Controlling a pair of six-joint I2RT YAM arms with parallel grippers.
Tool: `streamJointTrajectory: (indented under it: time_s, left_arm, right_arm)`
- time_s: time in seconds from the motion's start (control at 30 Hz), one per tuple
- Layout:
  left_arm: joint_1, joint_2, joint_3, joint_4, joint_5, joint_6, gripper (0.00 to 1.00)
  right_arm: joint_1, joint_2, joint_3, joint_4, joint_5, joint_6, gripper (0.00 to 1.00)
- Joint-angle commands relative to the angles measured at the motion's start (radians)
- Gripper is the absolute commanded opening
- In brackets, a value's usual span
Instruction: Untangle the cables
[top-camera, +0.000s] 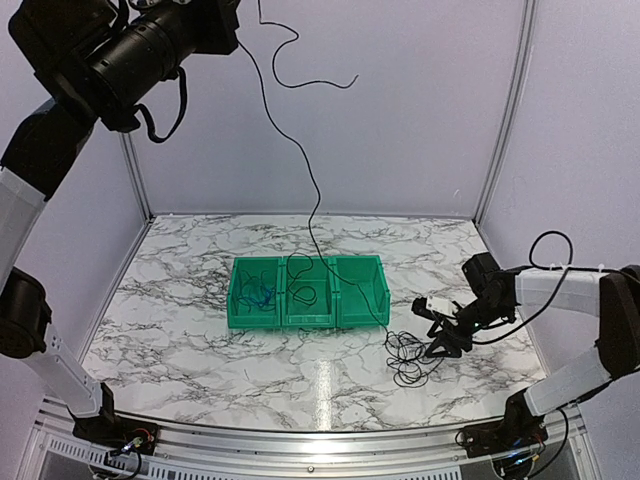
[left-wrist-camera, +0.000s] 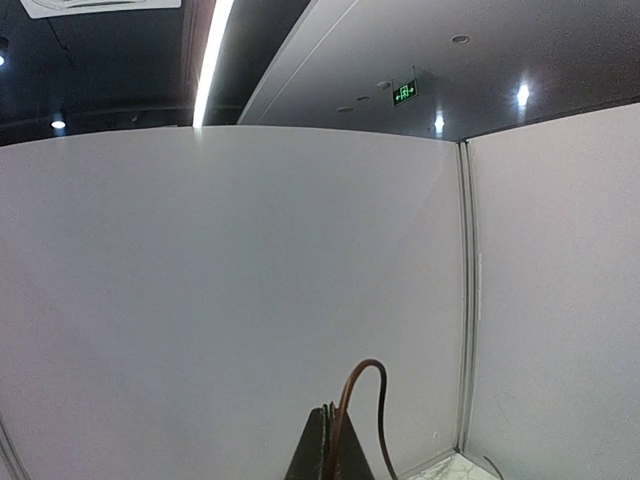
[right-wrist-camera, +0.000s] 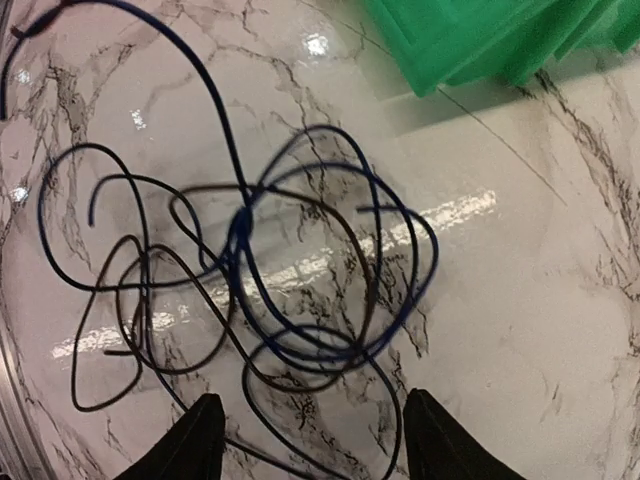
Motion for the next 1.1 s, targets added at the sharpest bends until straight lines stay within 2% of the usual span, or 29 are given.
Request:
streamJointTrajectory:
  time_s: [0.0,0.07,0.13,0.27,0.37,0.63,0.9,1.0,1.07]
  left_arm:
    - [0.005,-0.011,0.009,0.063,0.006,0.031,0.00]
    - [0.005,-0.013,-0.004,0.094,0.009,0.030,0.00]
    - [0.005,-0.015,-0.017,0.091,0.010,0.015,0.00]
    - [0.004,-0.023,-0.060,0.073,0.016,-0.031,0.00]
    - [0.004,-0.054,-0.129,0.049,0.027,-0.056,0.00]
    - [0.004,-0.122,-0.289,0.049,0.009,-0.107,0.00]
    - [0.004,-0.137,-0.271,0.050,-0.018,-0.064,0.00]
    - [0.004,-0.136,-0.261,0.050,-0.015,-0.049,0.00]
    - [0.004,-0.137,-0.261,0.052,-0.014,-0.046,0.00]
  right_arm:
    - [-0.013,0.077,0.018,0.105,0.139,0.069,0.58]
    - [-0.017,0.090,0.035,0.110,0.165,0.092,0.55]
    - [-0.018,0.063,0.074,0.050,0.094,0.088,0.56]
    - [-0.009,-0.048,0.141,-0.025,-0.053,0.061,0.70]
    - [0.042,-0.085,0.163,0.001,-0.060,0.061,0.77]
    - [0.242,0.082,0.250,0.022,-0.028,0.125,0.83]
    - [0.372,0.233,0.251,0.139,0.058,0.177,0.84]
    - [0.400,0.285,0.246,0.195,0.108,0.229,0.77]
    - [0.402,0.316,0.256,0.197,0.118,0.240,0.69]
